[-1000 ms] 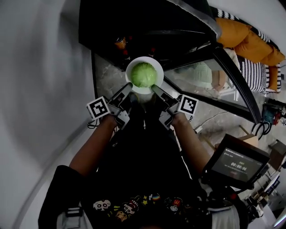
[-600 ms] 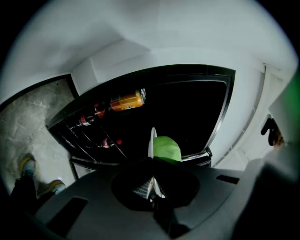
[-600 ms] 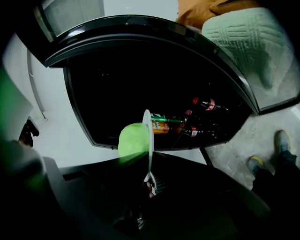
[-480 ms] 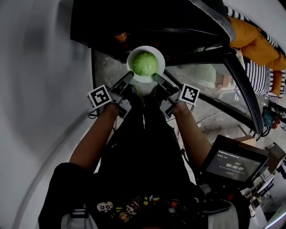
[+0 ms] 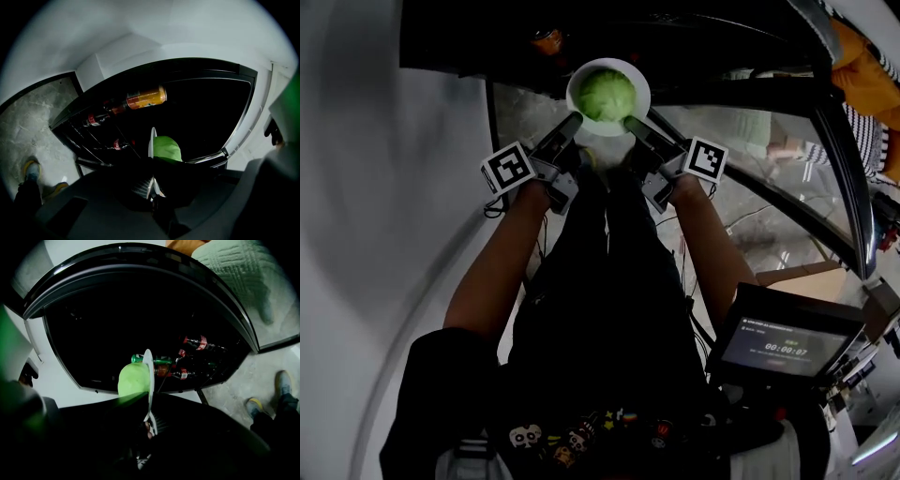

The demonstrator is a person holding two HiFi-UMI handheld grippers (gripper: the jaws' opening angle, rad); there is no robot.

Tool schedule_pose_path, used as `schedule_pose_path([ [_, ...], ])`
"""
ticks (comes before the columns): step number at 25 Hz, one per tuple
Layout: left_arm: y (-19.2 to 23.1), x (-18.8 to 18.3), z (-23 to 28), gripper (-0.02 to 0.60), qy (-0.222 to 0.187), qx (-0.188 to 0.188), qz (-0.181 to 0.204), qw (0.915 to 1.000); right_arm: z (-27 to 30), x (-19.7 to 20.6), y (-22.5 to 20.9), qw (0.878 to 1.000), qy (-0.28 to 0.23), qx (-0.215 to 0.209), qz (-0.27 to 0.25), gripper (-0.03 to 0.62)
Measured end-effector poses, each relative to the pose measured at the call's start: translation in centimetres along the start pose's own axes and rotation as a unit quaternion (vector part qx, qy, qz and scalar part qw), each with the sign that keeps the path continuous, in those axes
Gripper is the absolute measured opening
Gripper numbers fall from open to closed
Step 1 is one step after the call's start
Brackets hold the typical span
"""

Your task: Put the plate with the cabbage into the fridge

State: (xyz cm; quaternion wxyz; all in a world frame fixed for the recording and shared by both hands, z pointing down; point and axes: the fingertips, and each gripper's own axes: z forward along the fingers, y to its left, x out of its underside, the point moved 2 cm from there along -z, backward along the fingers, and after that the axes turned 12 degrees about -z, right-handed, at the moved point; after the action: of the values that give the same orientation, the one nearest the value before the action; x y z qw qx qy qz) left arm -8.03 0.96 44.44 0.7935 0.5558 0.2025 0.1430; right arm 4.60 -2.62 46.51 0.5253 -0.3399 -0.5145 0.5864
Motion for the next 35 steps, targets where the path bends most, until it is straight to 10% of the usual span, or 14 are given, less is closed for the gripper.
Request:
schedule_pose_path([
  [16, -2.9, 0.6, 0.2, 0.008, 0.006, 0.064, -0.002, 0.9979, -0.4, -0.8, 2.7, 0.998, -0.043, -0.026, -0.025, 0.018],
  [35, -1.8, 0.1, -0.4, 0.008, -0.016, 0.033, 0.024, 0.999, -0.4, -0.7, 2.4, 0.999, -0.043, -0.022, -0.019, 0.018],
])
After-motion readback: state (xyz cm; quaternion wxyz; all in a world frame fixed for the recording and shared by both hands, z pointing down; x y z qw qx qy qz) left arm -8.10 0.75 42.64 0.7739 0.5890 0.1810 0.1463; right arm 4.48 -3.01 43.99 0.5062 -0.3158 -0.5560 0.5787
